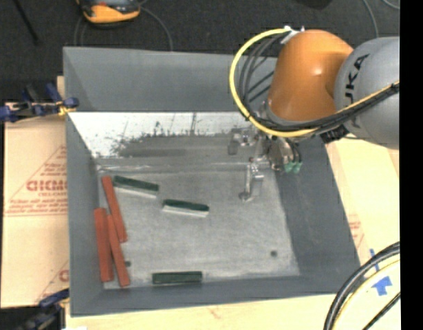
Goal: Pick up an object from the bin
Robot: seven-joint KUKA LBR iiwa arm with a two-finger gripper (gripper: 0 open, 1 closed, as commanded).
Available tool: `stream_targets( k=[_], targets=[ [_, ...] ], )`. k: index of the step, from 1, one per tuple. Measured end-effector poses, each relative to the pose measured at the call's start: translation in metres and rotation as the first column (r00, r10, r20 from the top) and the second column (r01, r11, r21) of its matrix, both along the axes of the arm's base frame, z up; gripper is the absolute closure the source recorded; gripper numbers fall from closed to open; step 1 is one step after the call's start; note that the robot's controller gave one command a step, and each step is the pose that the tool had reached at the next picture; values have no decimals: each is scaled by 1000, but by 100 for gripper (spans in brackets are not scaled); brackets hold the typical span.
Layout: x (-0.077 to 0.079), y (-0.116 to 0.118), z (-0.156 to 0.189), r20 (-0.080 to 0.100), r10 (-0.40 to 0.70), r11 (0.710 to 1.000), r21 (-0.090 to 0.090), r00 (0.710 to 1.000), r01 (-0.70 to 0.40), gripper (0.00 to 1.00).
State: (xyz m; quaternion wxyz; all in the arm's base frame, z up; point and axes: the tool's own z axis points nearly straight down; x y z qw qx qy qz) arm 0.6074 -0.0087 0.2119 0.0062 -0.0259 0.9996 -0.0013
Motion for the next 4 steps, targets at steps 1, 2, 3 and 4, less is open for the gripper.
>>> stream_targets(
  k=[1, 2, 3, 4],
  targets=[
    [-11, 36, -59, -4, -1, 1000, 2, 1000, 1, 0],
    [40, 44, -138, -7, 129, 992, 2, 992, -129, 100],
    [40, 44, -138, -7, 129, 992, 2, 992, -129, 0],
    [40, 44, -138, -7, 129, 992, 2, 992, -129, 0]
  ],
)
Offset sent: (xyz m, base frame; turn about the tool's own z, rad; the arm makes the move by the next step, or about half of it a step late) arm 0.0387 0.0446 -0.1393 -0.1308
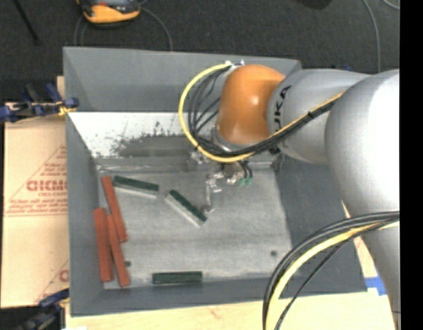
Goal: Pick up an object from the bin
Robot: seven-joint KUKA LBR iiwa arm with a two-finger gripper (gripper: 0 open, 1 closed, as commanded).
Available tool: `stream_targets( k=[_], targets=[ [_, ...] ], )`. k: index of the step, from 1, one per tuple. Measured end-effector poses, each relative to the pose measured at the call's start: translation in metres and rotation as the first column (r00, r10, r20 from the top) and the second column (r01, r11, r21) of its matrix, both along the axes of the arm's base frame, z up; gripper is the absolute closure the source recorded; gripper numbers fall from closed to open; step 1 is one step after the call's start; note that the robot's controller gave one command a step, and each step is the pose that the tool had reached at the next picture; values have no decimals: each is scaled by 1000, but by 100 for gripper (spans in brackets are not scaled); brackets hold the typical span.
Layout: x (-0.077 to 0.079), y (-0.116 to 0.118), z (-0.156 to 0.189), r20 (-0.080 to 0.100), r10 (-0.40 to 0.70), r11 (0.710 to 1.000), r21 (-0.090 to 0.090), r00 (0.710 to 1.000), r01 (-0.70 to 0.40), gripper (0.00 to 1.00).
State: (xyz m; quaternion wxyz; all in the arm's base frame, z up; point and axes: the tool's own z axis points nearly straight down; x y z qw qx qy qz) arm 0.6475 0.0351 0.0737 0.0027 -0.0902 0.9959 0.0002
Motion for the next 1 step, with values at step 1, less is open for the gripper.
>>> stream_targets(
  k=[1],
  targets=[
    [-2, 1, 0, -1, -4, 1000, 0, 1000, 4, 0]
  ],
)
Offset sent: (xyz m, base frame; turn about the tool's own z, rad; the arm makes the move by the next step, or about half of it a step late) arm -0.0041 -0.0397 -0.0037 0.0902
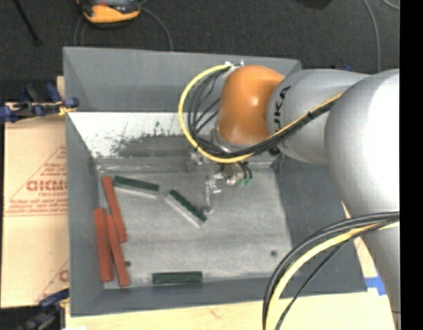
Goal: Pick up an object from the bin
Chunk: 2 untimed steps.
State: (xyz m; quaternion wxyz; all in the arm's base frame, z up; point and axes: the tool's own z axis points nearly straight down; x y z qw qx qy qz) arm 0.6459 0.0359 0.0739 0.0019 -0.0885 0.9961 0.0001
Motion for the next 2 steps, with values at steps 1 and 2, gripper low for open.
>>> stream_targets(
  k=[1, 2],
  targets=[
    [-1, -22, -1, -1, -55, 999, 2, 999, 55, 0],
    [-19, 2, 5, 0, -55, 998, -4, 998, 55, 0]
  ],
)
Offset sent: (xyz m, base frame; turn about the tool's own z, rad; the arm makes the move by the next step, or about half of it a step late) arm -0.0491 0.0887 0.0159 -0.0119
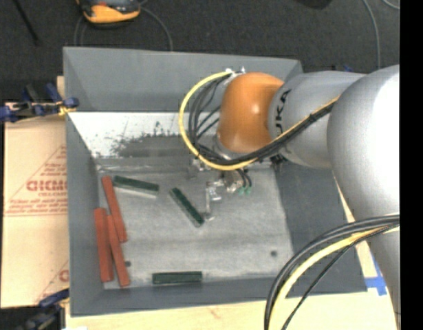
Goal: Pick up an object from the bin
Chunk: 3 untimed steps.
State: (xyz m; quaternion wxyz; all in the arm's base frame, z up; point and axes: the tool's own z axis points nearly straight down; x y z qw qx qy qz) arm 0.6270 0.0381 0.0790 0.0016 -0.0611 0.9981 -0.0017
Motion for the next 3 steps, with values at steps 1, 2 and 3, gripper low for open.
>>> stream_targets(
  k=[1, 2, 3],
  targets=[
    [-4, 47, 0, 2, -5, 1000, 7, 1000, 5, 0],
    [-37, 70, -8, 0, -157, 988, 5, 988, 157, 100],
    [-37, 70, -8, 0, -157, 988, 4, 988, 157, 100]
  ],
)
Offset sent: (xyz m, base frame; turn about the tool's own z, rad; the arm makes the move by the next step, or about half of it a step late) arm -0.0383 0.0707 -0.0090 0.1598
